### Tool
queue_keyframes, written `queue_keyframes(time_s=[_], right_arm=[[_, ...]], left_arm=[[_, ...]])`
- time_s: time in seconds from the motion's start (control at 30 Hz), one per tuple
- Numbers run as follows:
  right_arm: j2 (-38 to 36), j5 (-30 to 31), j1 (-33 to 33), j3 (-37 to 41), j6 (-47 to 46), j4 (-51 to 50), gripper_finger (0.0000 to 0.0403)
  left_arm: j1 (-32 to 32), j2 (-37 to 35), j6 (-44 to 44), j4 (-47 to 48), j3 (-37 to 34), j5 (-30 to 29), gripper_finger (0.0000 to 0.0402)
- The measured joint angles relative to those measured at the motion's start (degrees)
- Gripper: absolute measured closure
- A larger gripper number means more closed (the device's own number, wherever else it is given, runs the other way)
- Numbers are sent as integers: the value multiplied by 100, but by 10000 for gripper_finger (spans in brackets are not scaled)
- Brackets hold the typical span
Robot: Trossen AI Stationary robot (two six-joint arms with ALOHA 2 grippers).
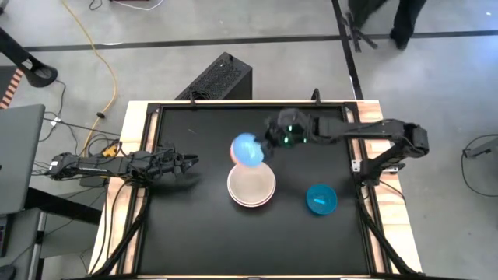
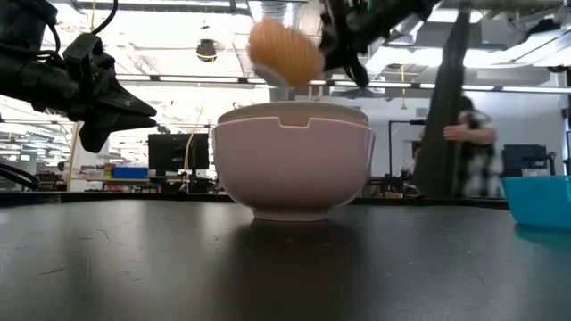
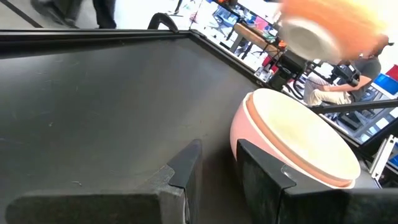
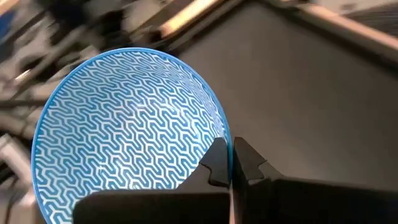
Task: Nest bowls inside each other
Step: Stack the blue bowl on top of the white bowl
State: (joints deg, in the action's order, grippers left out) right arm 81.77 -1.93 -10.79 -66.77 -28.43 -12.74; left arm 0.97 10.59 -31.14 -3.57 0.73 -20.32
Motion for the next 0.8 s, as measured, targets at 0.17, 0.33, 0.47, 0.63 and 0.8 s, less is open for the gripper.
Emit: queue_keyframes(time_s=[0.17,0.33,0.47,0.63,0.8], right_arm=[[4,582,937,-23,-89,-76,403],[266,1303,1590,-29,-409,12,403],[709,1373,1777,-150,-605,-35,403],[1021,1431,1781,-753,-605,-711,403],[1239,1534,1743,-989,-608,-1290,403]], left_arm=[[1,1,2,0,2,0,313],[2,0,4,0,0,0,313],[1,2,4,0,1,0,313],[0,0,0,0,1,11,313],[1,1,0,1,2,35,313]])
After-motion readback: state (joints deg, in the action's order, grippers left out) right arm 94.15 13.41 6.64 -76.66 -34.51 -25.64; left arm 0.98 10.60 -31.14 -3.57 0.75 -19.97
